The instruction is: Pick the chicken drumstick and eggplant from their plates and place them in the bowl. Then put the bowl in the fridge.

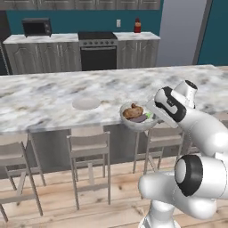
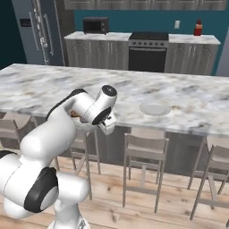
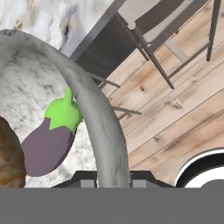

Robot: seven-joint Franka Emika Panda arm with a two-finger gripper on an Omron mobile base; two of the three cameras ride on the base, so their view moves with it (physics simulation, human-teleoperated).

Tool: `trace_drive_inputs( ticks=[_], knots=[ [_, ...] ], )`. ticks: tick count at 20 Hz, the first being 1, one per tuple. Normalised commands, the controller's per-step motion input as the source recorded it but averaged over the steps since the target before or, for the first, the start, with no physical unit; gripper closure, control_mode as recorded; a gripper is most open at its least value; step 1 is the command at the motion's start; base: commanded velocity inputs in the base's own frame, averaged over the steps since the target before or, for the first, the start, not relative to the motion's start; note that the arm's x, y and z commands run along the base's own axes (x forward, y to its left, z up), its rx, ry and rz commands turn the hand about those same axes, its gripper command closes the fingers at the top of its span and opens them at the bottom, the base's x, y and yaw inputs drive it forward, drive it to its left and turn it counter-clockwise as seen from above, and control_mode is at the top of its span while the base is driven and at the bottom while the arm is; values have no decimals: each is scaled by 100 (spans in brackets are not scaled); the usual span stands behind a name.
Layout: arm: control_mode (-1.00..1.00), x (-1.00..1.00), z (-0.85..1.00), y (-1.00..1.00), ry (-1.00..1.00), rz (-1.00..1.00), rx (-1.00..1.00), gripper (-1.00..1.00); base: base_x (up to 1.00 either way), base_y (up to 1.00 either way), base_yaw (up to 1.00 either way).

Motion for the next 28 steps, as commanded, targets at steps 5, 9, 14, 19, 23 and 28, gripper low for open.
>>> trace_drive_inputs(
  ticks=[5, 9, 14, 19, 23, 28],
  knots=[
    [100, 0, 0, 0, 0, 0, 0, 100, -10, 53, 20],
    [100, 0, 0, 0, 0, 0, 0, 100, 0, 88, 16],
    [100, 0, 0, 0, 0, 0, 0, 100, 10, 94, 4],
    [100, 0, 0, 0, 0, 0, 0, 100, 18, 94, 0],
    [100, 0, 0, 0, 0, 0, 0, 100, 21, 94, 0],
    [100, 0, 0, 0, 0, 0, 0, 100, 24, 94, 0]
  ],
)
